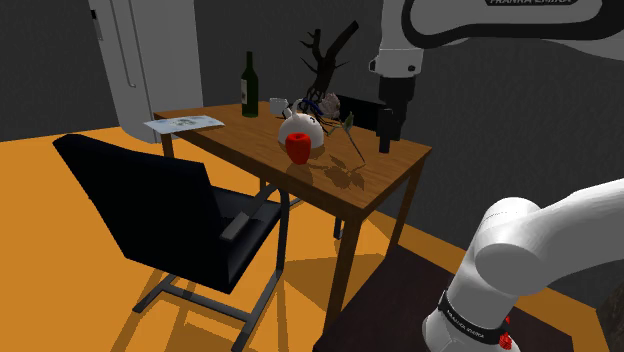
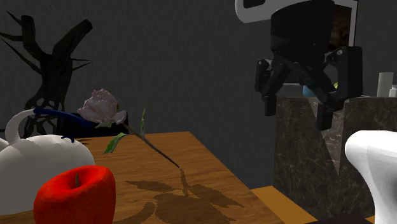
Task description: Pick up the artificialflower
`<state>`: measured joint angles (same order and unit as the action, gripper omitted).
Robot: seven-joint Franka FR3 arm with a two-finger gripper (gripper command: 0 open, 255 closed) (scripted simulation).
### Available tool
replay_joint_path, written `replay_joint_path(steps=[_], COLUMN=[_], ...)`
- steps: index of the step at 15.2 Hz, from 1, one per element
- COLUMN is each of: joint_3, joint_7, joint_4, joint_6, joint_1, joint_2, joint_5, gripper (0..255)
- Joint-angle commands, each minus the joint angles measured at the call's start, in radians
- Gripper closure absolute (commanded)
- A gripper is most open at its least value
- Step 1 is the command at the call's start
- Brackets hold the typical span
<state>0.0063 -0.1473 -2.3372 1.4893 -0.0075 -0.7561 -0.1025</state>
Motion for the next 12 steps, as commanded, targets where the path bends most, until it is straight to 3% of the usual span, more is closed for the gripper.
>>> replay_joint_path(steps=[1, 12], joint_3=[0.0, -0.248], joint_7=[0.0, -0.156], joint_4=[0.0, -0.152], joint_6=[0.0, 0.548], joint_1=[0.0, -0.049], joint_2=[0.0, 0.059], joint_5=[0.0, -0.029], gripper=[0, 0])
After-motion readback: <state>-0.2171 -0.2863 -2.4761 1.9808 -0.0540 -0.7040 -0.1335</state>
